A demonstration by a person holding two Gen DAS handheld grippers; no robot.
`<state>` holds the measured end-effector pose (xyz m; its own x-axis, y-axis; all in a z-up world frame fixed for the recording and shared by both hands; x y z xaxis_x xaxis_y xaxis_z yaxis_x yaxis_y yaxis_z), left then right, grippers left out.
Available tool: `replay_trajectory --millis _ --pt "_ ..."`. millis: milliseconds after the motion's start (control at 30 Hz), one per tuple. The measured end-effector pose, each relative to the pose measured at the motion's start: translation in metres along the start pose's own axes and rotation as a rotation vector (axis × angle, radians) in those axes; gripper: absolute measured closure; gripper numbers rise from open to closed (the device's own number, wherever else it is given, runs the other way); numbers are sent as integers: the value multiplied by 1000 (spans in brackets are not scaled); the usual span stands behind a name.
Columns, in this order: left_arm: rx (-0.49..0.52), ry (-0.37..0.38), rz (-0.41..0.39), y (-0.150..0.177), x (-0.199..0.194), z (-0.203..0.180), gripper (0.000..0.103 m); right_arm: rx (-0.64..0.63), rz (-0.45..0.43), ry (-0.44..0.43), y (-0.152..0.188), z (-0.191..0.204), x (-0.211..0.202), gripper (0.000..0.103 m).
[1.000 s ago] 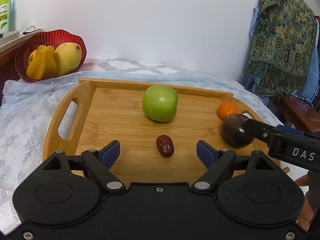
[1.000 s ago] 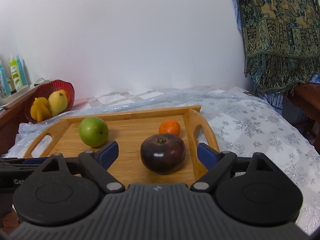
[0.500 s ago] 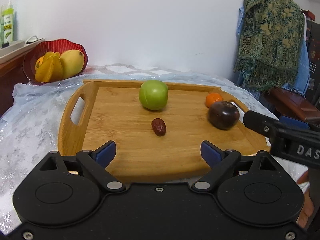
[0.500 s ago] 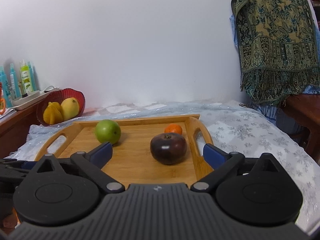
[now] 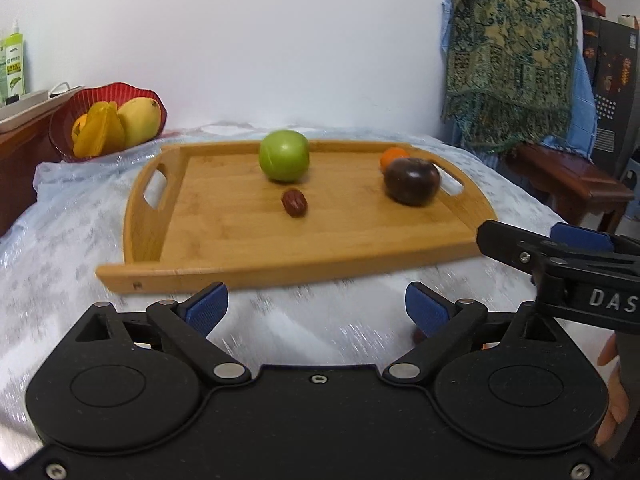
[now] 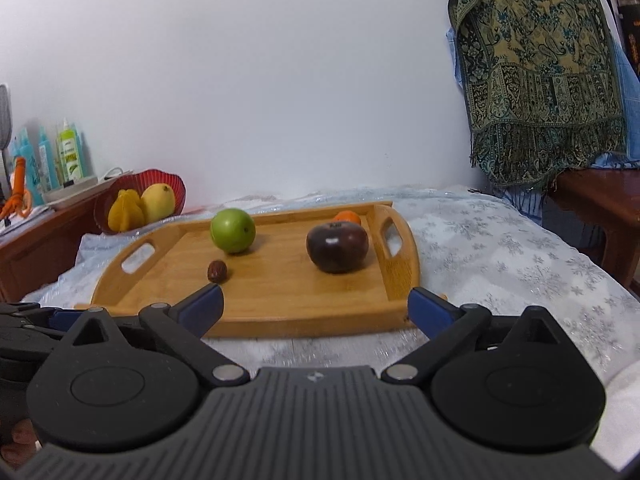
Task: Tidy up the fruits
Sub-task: 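Withdraw both tools from the tray toward the loose fruits on the cloth, then grasp a red date with the left tool while the right tool grasps a mandarin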
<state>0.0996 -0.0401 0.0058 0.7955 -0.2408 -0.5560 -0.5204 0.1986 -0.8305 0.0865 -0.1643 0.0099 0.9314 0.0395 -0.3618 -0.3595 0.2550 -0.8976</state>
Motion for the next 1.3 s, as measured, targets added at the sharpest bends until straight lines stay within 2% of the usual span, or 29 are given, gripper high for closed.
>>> replay_trajectory --millis 233,433,567,833,1300 --pt "33 -20 -29 21 -20 -16 6 -6 16 18 17 -8 -15 0" --pt "-1 -15 -43 37 -36 -18 5 0 35 27 26 -11 -25 0" --pt "45 -36 -52 48 -46 -24 5 -15 51 11 32 -9 -31 0" --pt "48 -19 -26 65 -53 -30 8 -73 103 -4 46 1 -29 3" --pt "42 -40 4 68 -47 -23 43 -97 147 -66 54 17 -21 17"
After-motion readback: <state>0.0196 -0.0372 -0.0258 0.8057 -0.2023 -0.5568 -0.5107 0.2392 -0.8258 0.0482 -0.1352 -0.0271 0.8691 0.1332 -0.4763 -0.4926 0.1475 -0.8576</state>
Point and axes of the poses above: each gripper's, at about its wrist camera, not at the fingertips, and x roughly the way its jaws point, z to its left, y to its underside, the point moved 6 cm from there along x, roughly the way its jaws point, and after that the axes turned 8 degrees about x, right-handed, at the moved point
